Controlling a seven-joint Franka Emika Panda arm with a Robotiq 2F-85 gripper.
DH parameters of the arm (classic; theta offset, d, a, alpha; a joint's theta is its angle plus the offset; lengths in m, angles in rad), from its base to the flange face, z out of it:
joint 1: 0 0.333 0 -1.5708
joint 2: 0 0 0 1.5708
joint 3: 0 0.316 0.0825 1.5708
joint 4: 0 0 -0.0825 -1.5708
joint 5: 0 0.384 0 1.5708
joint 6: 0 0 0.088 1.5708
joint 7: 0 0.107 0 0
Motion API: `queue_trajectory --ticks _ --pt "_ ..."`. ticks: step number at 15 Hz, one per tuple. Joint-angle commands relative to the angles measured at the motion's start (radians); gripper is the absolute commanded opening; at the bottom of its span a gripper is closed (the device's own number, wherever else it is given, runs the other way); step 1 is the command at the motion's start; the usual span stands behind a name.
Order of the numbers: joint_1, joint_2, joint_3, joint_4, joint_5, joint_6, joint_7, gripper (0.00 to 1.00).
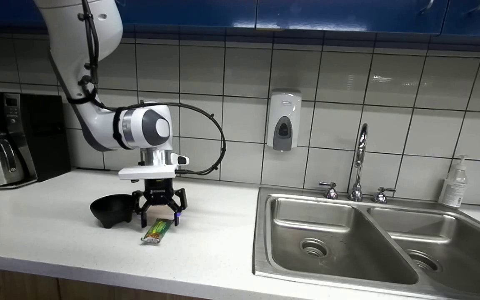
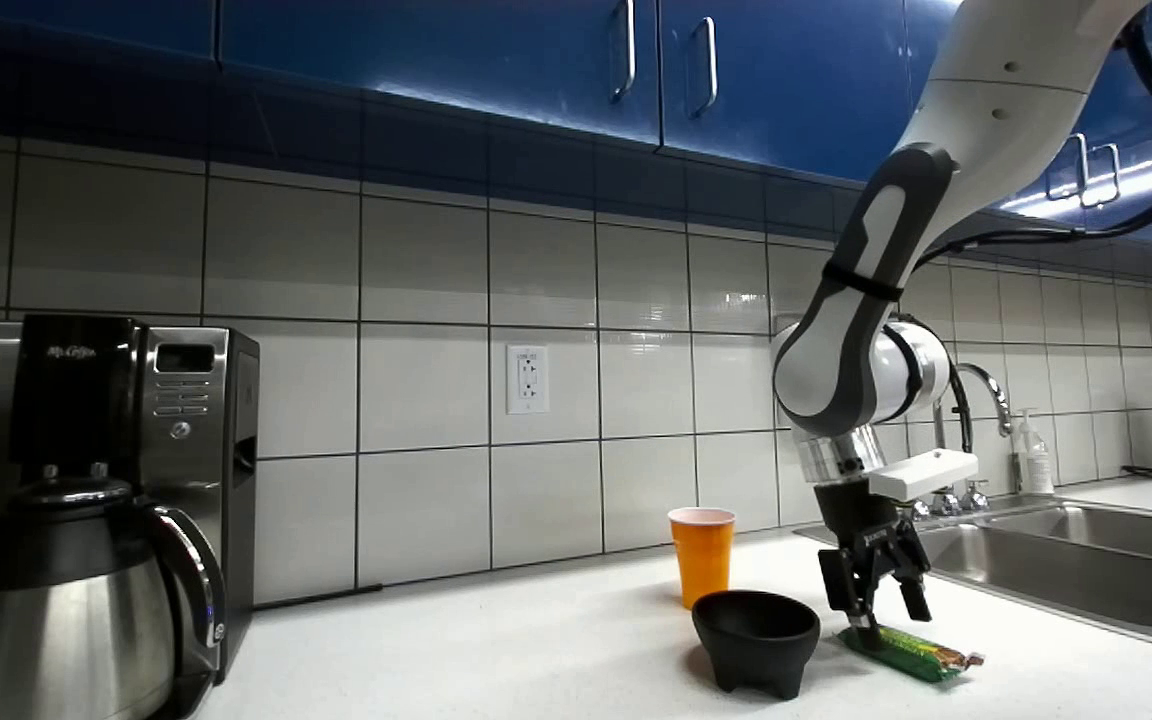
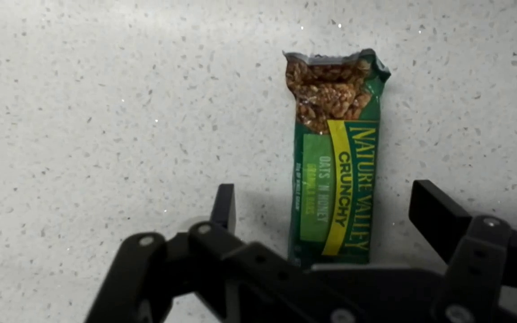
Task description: Put the candy bar into the black bowl
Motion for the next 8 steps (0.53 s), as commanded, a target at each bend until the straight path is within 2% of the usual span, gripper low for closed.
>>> queue_trajectory --ticks 1,7,8 --pt "0.000 0.010 0.001 -0.023 -0.044 0.038 0.029 1.00" --pt "0.000 0.012 0.003 -0.021 -0.040 0.018 0.020 1.00" --pt "-0.003 0.012 0.005 -0.020 -0.034 0.017 0.013 0.81"
